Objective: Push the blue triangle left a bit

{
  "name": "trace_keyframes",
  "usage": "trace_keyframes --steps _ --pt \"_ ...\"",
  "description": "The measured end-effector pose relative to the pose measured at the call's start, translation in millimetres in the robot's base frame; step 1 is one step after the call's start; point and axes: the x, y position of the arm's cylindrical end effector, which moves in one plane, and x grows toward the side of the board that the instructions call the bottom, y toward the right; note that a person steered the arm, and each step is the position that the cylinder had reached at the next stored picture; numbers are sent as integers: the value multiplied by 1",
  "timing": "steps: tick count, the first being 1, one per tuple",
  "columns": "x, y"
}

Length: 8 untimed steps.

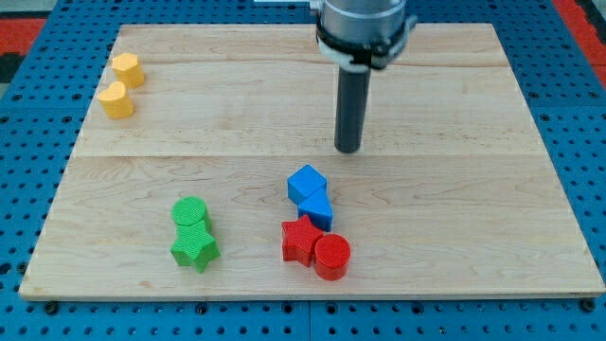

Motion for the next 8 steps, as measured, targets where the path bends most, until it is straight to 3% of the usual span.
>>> trace_keyframes --steps 1,7,8 --pt "21 19" --pt "21 48" --pt "51 48"
